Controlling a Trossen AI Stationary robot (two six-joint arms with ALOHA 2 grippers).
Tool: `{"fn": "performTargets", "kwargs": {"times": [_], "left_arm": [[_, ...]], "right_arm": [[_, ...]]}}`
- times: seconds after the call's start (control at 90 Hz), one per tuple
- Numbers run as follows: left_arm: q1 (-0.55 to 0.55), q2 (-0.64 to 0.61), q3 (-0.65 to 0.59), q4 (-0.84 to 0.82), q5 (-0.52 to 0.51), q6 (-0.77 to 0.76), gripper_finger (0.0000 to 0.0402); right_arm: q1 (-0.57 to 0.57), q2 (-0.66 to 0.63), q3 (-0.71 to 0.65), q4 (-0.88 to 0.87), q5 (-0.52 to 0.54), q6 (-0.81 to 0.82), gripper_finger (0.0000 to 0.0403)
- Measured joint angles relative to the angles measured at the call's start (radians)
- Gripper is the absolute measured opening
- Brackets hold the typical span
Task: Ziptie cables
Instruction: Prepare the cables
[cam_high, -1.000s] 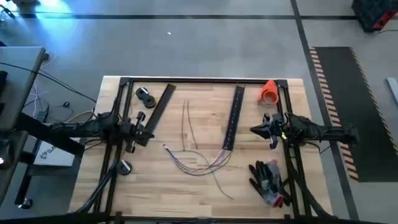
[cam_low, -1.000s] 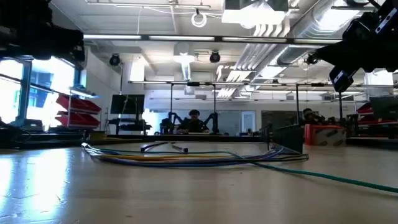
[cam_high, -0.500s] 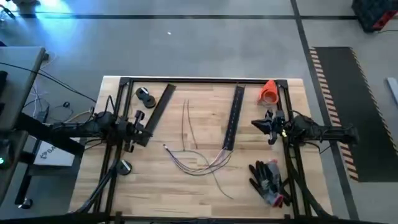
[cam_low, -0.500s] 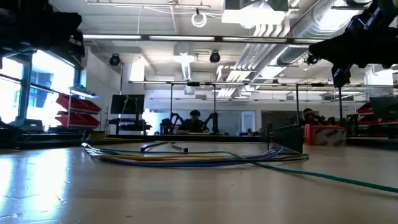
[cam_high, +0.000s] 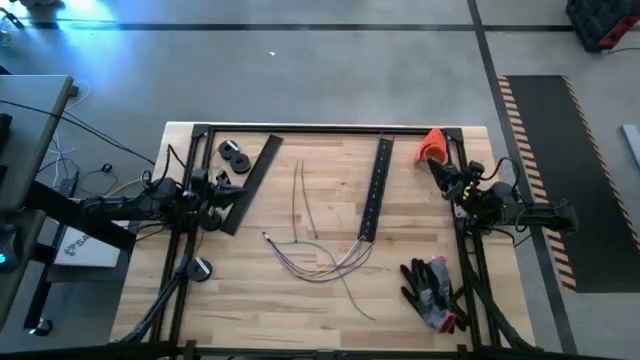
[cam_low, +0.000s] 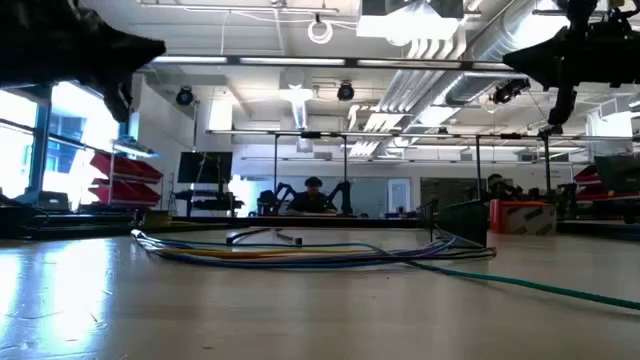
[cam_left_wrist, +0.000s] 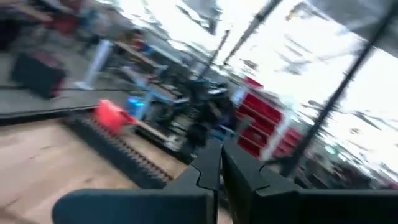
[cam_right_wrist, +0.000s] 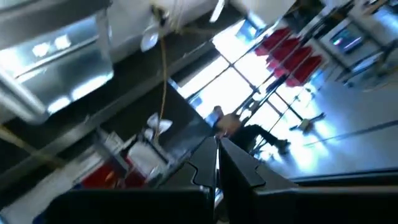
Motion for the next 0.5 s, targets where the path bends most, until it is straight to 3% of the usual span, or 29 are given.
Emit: {"fn": "performTargets", "kwargs": {"times": [0.278,0.5], "left_arm": [[-0.063,0.274,0.072,-0.046,-0.019,-0.048,0.0008],[-0.14,0.62,0.374,-0.47,0.079,0.085,0.0009]], "right_arm": [[0.0,0.0,0.0,-0.09,-0.06,-0.003,0.0],[0.0,0.009,0.0,-0.213,-0.043,-0.004,0.0]]}}
